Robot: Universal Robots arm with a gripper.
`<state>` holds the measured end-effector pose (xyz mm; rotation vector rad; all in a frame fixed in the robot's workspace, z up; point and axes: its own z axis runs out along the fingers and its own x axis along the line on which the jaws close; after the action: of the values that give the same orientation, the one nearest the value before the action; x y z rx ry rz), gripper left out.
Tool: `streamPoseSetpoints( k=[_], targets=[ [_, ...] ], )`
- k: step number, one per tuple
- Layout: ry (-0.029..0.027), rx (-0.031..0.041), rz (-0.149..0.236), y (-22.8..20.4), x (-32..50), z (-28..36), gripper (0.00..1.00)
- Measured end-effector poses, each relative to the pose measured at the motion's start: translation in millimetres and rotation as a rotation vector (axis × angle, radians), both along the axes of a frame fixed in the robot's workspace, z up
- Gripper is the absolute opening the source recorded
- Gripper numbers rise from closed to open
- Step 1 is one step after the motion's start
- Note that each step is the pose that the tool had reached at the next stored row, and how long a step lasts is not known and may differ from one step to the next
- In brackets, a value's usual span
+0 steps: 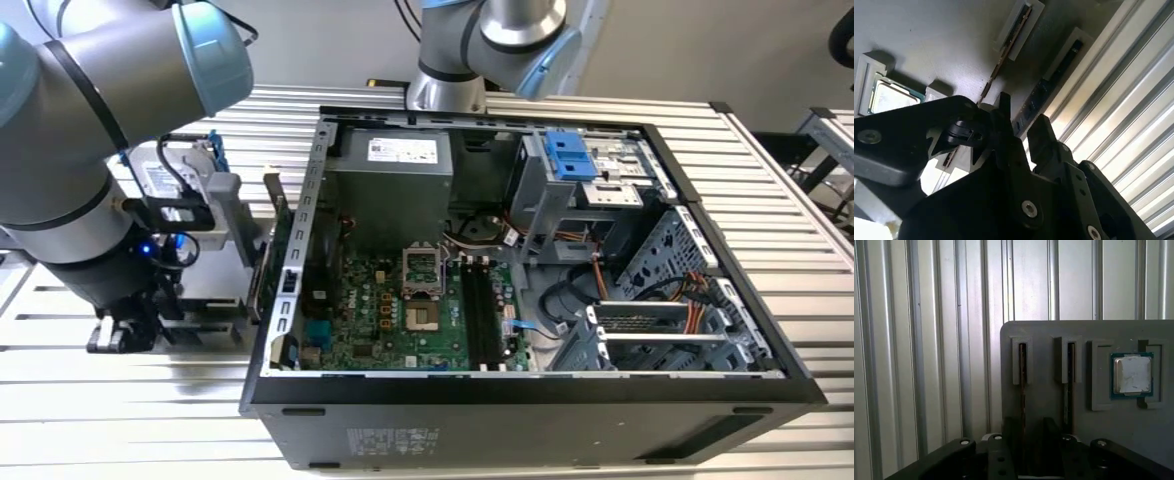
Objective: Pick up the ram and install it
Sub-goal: 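Pick up the ram and move it above insertion slot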
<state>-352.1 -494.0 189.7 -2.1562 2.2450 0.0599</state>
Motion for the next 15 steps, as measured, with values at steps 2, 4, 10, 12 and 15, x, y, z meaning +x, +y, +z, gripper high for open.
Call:
streamPoseSetpoints(
  k=[2, 4, 10, 12, 15],
  targets=[
    [0.0, 0.0, 0.0, 0.0, 0.0, 0.0, 1.0],
    [0.0001, -0.0002, 0.0, 0.0, 0.0, 0.1, 1.0],
    [0.0, 0.0, 0.0, 0.1, 0.0, 0.0, 1.0],
    [0.0, 0.0, 0.0, 0.1, 0.0, 0.0, 1.0],
    [0.0, 0.0, 0.0, 0.1, 0.0, 0.0, 1.0]
  ],
)
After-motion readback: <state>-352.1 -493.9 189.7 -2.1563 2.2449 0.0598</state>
